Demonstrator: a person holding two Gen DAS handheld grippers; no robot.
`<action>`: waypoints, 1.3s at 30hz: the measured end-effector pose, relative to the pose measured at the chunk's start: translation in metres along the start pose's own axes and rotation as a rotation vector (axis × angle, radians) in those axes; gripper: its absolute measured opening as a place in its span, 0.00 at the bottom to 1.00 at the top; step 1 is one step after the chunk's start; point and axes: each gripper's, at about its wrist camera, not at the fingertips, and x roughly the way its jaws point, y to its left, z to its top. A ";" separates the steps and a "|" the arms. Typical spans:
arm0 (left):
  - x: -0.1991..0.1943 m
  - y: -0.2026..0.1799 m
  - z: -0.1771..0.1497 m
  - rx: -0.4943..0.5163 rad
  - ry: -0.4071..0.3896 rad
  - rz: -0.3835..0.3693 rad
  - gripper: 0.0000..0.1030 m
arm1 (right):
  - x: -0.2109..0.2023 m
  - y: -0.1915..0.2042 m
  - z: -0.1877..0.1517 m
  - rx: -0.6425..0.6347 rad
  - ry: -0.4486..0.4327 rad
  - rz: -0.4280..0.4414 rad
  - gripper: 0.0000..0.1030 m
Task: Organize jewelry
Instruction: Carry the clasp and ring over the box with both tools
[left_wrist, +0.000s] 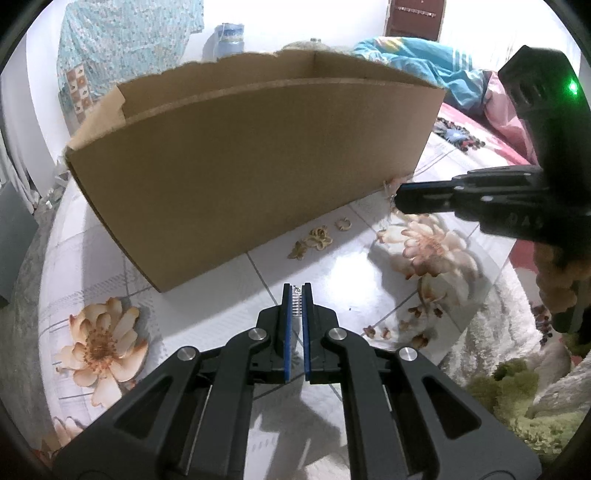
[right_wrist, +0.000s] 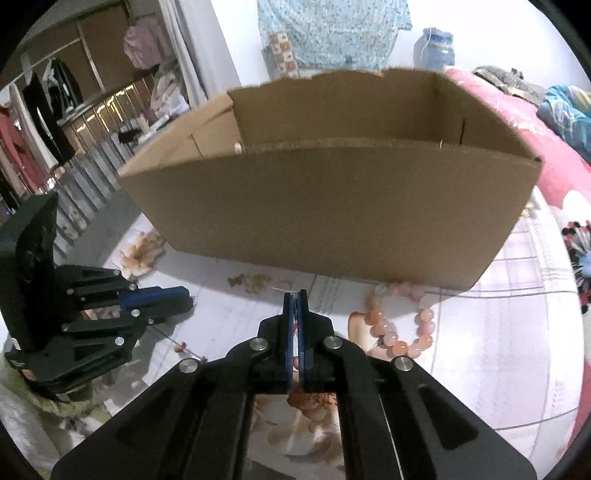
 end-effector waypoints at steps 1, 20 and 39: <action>-0.005 -0.001 0.002 -0.002 -0.010 0.000 0.04 | -0.005 0.000 0.002 0.001 -0.012 0.003 0.02; -0.068 0.016 0.138 -0.021 -0.182 -0.155 0.04 | -0.062 -0.020 0.125 -0.052 -0.220 0.217 0.02; 0.068 0.025 0.195 -0.173 0.117 -0.222 0.05 | 0.027 -0.071 0.160 -0.028 0.016 0.083 0.04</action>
